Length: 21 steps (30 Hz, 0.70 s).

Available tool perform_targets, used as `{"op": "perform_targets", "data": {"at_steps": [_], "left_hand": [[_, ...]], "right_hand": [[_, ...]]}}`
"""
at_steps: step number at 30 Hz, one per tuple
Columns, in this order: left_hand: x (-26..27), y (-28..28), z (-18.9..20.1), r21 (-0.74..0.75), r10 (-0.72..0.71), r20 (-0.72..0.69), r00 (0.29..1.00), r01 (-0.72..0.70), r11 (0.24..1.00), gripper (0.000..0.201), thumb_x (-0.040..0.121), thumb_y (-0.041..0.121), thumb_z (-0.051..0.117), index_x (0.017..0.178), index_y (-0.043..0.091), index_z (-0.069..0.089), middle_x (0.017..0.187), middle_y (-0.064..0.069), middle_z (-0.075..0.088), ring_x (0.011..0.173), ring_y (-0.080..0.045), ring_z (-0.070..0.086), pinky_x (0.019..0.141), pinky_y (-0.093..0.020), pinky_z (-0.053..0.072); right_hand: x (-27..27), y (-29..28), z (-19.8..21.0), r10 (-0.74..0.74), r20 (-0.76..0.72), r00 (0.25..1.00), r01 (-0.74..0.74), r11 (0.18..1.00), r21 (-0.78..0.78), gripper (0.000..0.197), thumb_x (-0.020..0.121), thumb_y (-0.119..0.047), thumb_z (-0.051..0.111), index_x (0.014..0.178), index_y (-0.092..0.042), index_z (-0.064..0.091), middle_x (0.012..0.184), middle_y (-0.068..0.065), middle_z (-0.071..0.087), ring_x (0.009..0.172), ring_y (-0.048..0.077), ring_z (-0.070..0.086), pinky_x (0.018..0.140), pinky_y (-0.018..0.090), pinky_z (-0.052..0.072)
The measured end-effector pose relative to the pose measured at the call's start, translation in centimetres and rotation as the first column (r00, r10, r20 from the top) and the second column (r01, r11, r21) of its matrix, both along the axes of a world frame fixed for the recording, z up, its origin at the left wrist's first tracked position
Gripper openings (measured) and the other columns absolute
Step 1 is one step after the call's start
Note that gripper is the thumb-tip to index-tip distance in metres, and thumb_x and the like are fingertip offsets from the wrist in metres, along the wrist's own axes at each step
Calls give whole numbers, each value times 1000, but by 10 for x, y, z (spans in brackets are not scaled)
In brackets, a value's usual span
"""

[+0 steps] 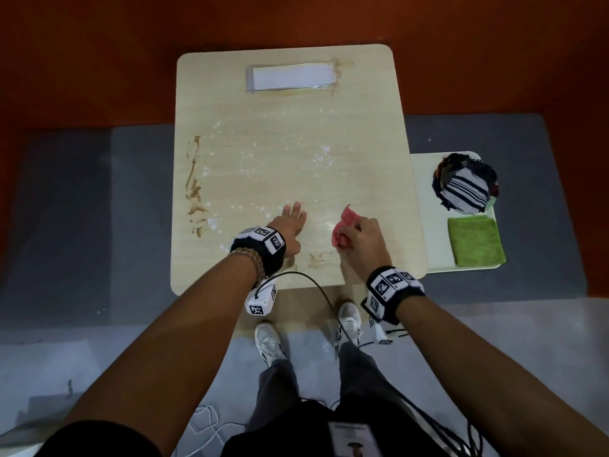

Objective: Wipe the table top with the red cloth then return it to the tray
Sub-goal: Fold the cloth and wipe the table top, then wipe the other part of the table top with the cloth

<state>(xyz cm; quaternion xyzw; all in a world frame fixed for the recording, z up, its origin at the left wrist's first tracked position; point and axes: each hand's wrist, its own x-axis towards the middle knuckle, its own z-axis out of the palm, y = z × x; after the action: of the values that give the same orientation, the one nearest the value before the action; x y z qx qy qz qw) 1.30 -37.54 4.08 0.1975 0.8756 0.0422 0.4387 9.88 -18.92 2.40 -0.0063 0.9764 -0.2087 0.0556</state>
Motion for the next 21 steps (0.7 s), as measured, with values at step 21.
{"op": "perform_targets", "data": {"at_steps": [21], "left_hand": [[6, -9, 51, 417, 402, -101, 910, -328, 848, 67, 87, 8, 52, 149, 23, 31, 151, -7, 37, 141, -24, 32, 110, -27, 30]], "right_hand": [[-26, -2, 30, -4, 305, 952, 229, 671, -705, 18, 96, -19, 58, 111, -15, 69, 105, 4, 72, 100, 18, 66, 90, 36, 54]]}}
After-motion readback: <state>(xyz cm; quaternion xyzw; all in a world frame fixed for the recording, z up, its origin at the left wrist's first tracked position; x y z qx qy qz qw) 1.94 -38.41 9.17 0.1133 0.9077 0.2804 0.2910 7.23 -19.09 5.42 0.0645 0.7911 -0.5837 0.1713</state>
